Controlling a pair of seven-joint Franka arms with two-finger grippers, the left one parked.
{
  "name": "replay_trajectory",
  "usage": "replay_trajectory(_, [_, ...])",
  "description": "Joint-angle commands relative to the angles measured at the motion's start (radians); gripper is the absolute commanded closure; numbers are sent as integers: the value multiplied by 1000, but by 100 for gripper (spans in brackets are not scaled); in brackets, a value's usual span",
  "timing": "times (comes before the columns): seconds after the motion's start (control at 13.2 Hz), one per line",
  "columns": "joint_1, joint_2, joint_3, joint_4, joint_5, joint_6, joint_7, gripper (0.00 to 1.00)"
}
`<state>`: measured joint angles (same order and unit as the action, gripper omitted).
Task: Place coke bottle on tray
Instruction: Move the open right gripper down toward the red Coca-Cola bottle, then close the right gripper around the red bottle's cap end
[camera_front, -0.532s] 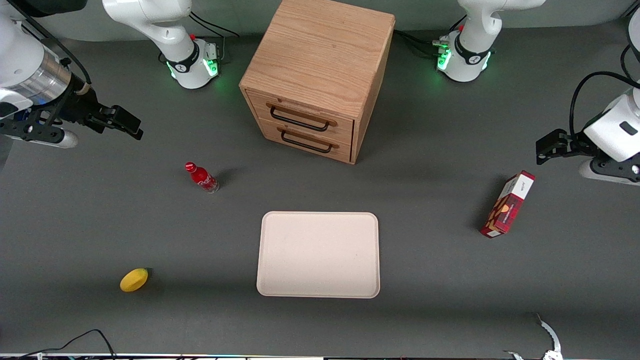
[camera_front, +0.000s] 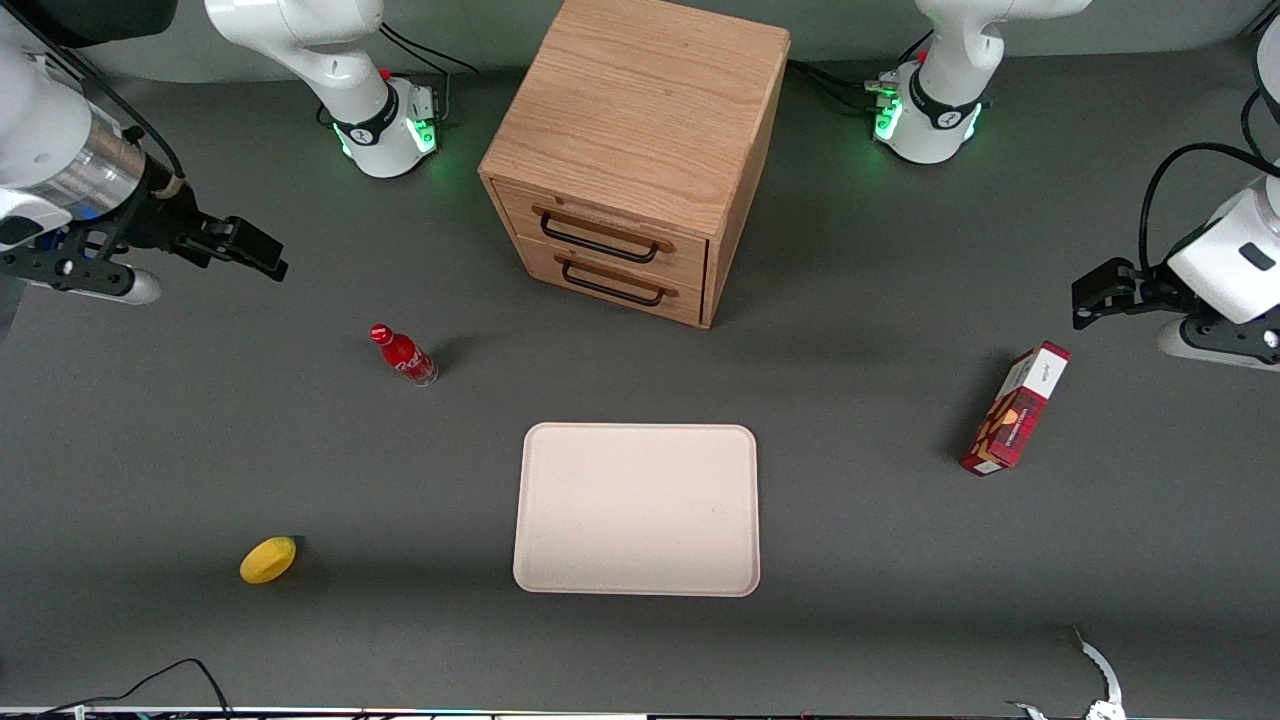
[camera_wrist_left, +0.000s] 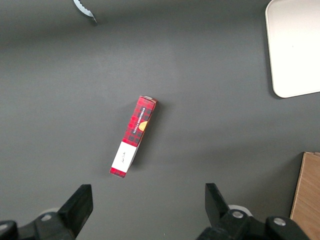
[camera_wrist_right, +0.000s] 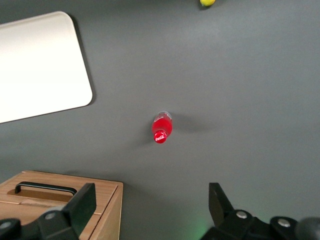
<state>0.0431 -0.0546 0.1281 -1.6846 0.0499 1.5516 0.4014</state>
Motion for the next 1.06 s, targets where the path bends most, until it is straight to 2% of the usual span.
replay_trajectory(0.0, [4,-5,10,-177,2,126,-58,0])
replay_trajectory(0.15, [4,-31,31,-356,2,307,-56,0])
replay_trajectory(0.46, [4,5,31,-584,-5,646,-46,0])
replay_trajectory(0.84, [6,39,33,-675,-13,800,-12,1])
replay_trajectory(0.91, [6,39,39,-693,-13,818,-6,4])
replay_trajectory(0.99, [4,38,50,-704,-13,827,-6,13])
